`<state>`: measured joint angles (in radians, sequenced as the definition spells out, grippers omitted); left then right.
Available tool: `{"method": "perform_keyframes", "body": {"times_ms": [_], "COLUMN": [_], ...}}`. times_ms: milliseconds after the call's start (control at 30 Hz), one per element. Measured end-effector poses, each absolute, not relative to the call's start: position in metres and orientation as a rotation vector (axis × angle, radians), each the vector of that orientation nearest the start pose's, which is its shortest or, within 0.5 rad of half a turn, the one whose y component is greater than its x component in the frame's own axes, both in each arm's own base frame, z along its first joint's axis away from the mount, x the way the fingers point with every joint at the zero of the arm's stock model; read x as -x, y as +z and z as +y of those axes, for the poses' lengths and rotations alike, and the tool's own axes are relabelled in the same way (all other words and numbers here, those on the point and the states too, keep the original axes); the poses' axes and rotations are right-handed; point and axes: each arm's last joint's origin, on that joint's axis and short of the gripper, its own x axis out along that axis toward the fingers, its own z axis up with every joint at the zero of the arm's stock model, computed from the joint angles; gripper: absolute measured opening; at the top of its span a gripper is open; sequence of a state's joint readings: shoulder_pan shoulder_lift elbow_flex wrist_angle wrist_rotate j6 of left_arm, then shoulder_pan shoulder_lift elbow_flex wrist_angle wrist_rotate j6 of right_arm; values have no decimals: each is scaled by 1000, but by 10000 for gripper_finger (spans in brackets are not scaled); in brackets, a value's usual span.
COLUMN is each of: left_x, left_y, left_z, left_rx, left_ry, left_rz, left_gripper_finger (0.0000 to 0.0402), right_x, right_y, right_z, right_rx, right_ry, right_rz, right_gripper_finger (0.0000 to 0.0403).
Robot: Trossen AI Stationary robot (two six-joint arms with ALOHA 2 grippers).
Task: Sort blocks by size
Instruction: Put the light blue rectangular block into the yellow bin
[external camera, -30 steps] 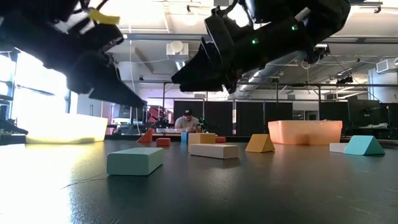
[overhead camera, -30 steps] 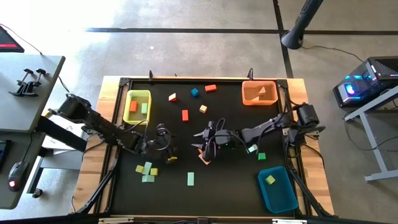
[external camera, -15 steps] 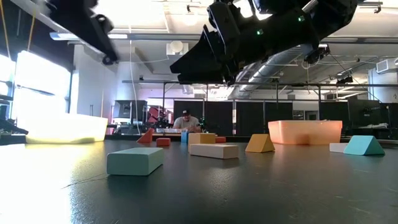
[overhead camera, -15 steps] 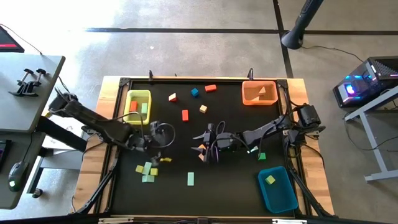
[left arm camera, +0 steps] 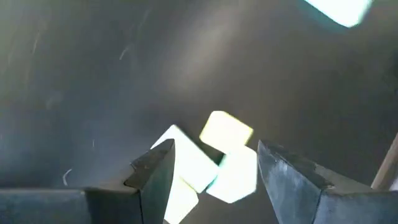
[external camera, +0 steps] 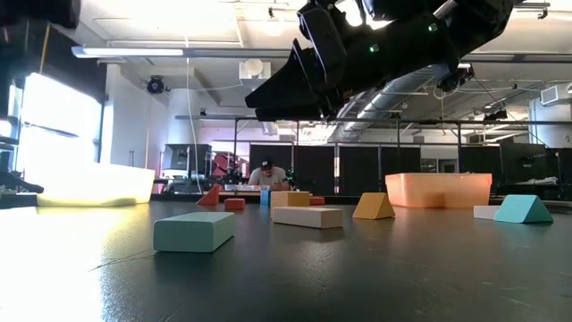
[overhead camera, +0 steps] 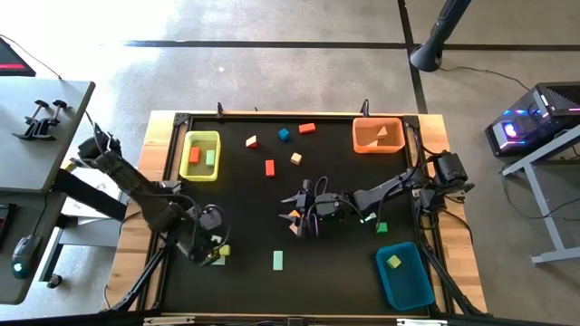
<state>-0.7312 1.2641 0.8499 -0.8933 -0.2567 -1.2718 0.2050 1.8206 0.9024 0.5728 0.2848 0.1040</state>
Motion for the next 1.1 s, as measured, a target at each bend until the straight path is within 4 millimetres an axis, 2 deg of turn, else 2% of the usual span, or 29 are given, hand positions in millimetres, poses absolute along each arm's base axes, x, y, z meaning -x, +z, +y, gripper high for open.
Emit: {"method": "perform_keyframes", "body": {"times_ms": [100,267,400,567,800,1100], "left_x": [-158,-153,-154,-147,-145,-142], "left_y": [199,170,157,145,142,144], "left_z": [-129,-124,-121,-115,-112,-111], "left_rx": [620,757,857,880,856,838], "left_ry": [514,555,564,600,626,647], "left_rz": [1179,1195,1175,1231,1237,1277], "left_gripper_finger": [215,215,215,215,214,178], "right_x": [-365,-366,-366,-366,-366,-366], "right_y": [169,169,170,170,170,170], "right_z": [68,67,67,67,66,66], "right_rx": [-19,-2,19,43,37,36], "right_ry": [-96,-94,-90,-87,-90,-90], "right_rz": [330,327,318,316,319,319], "right_gripper_finger": [201,201,201,201,201,201]}}
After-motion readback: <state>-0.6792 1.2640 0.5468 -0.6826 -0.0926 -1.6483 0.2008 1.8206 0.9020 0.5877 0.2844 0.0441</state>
